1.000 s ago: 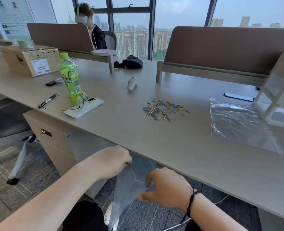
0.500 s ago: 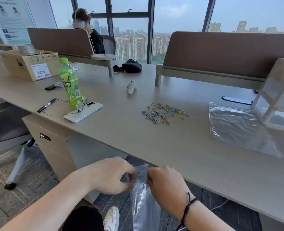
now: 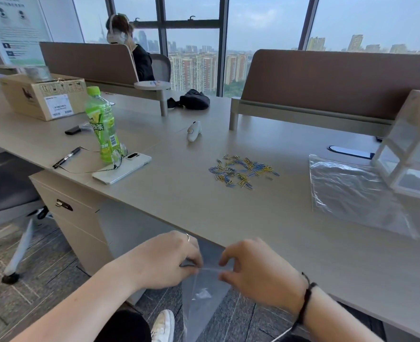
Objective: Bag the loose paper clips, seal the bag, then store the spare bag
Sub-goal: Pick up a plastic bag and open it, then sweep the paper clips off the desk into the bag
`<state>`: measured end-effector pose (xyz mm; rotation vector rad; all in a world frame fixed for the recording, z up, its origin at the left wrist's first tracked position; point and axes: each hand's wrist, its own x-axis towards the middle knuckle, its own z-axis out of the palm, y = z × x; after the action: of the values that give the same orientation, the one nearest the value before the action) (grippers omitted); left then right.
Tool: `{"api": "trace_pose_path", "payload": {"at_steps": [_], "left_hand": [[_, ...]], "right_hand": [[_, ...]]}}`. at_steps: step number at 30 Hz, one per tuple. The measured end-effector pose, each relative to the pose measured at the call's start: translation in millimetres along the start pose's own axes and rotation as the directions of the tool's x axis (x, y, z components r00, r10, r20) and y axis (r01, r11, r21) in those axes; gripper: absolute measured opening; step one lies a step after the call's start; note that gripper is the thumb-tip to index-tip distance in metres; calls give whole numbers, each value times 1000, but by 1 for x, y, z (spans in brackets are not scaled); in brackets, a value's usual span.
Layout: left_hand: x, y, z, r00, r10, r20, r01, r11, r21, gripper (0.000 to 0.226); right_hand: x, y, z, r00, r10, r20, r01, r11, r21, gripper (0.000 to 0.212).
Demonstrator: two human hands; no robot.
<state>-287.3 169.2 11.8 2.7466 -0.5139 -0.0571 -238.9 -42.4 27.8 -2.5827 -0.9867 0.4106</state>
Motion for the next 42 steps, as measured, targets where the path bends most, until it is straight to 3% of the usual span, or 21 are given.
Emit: {"api": "trace_pose_path", "payload": {"at_steps": [3, 5, 7, 11, 13, 22, 27, 31, 37, 42], "left_hand": [[-2, -3, 2, 1000, -13, -2, 13, 1000, -7, 14], [-3, -4, 2, 1000, -28, -7, 28, 1000, -6, 14], [-2, -4, 3, 1000, -28, -13, 28, 1000, -8, 14], [2, -5, 2, 999, -26, -22, 26, 999, -27, 16], [4, -8, 3, 998, -40, -38, 38, 998, -46, 16], [7, -17, 6, 998, -52, -27, 50, 997, -63, 15], [10, -19, 9, 998, -57, -33, 55, 996, -67, 15], [10, -17, 10, 997, -67, -43, 64, 995, -75, 13], [10, -14, 10, 996, -81, -41, 77, 992, -99, 14], [4, -9, 15, 996, -86, -38, 82, 991, -106, 13]], "right_hand": [[12, 13, -25, 982, 49, -184, 3, 962, 274, 15], [35, 34, -34, 903, 137, -408, -3, 950, 312, 16], [64, 57, -39, 840, 199, -504, -60, 959, 278, 26], [116, 93, -37, 884, 228, -409, -206, 974, 96, 73], [138, 96, -36, 907, 216, -361, -232, 973, -3, 84], [181, 72, -41, 984, 69, -162, -95, 983, -158, 74], [159, 70, -35, 976, -61, -207, 61, 998, -8, 45], [136, 62, -26, 961, -106, -256, 163, 963, 213, 24], [113, 54, -17, 951, -92, -296, 207, 899, 386, 25], [98, 45, -13, 948, -110, -300, 272, 770, 577, 29]]}}
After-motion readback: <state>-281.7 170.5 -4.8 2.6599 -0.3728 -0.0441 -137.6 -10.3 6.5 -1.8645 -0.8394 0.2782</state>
